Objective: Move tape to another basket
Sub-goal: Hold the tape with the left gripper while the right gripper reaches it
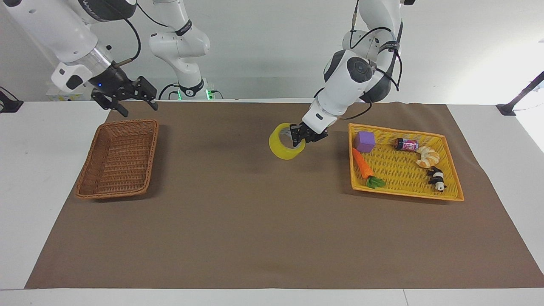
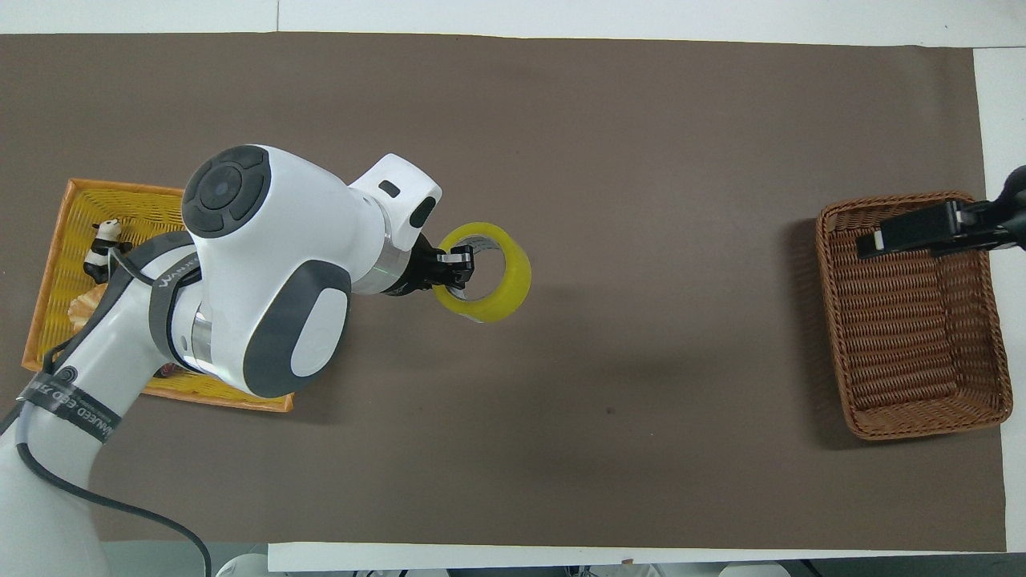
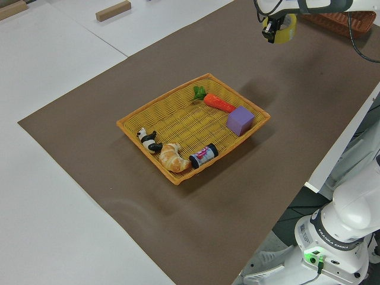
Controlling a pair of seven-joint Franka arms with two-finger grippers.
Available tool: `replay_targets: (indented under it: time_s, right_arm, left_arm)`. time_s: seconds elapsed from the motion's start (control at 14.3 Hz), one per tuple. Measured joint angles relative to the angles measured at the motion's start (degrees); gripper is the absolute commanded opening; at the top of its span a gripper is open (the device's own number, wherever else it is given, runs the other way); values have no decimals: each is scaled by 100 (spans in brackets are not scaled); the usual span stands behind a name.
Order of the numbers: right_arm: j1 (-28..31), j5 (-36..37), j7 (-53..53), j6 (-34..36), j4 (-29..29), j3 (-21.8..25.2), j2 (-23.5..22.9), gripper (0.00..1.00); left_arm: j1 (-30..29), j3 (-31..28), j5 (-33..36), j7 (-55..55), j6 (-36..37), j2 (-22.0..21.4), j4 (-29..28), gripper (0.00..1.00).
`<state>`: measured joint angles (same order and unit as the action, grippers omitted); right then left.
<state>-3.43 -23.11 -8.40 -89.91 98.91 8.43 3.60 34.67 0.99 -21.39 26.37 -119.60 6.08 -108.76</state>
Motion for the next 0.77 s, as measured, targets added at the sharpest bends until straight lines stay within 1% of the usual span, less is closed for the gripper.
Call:
replay_targets:
  time_s: [0.14,0.21,0.28,0.42,0.63,0.77]
  right_arm:
    - [0,-1058,-16,-256,298,-8,-98,100]
    - [-1,-1748,-35,-355,427,-10,-217,100]
    - [-12,-2286,-77,-490,516,-14,-368,100]
    - [-199,-3005,-123,-888,679,-21,-641,100]
    - [-885,-3870,-125,-1900,912,-37,-961,100]
    - [-1381,-4398,-125,-2494,934,-47,-1192,100]
  left_arm:
    - [-8,-8,0,0,0,0,0,0]
    - [-42,-8,0,0,-4,0,1,0]
    - [-80,-10,0,-1,-9,4,10,0]
    - [-142,-12,0,-3,-11,42,90,0]
    - [-151,-16,0,-3,-11,93,175,0]
    - [-151,-16,0,-3,-45,108,195,1]
